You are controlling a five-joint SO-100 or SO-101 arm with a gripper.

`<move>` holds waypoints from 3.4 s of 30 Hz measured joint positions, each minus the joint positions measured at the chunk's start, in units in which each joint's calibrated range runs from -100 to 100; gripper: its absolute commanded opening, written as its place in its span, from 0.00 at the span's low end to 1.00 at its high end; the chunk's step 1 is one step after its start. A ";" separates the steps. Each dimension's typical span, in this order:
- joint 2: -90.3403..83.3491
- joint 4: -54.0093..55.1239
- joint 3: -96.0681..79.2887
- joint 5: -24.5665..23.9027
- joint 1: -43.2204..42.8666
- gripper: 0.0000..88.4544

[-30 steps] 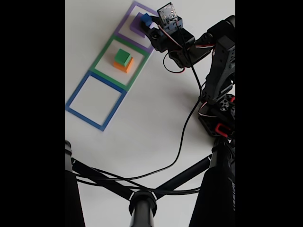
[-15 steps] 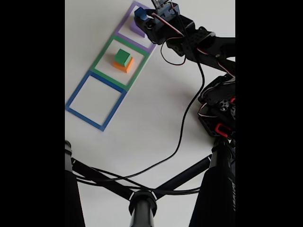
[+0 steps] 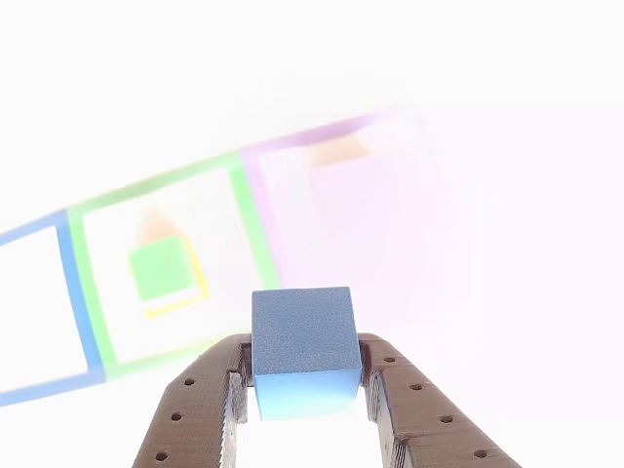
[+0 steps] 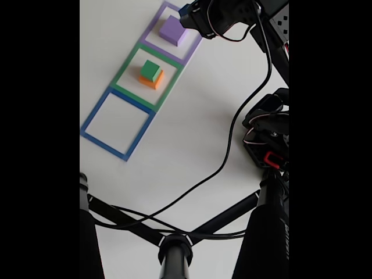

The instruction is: Tower of hanoi

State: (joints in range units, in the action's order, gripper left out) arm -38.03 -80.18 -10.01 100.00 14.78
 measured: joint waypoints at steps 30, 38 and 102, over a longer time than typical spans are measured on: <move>-5.57 -10.51 6.09 0.00 -15.15 0.04; -9.62 12.84 -19.67 -0.39 -14.08 0.04; 24.82 118.46 -71.80 0.00 -14.74 0.04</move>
State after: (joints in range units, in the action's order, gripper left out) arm -13.21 38.28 -81.81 100.00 0.04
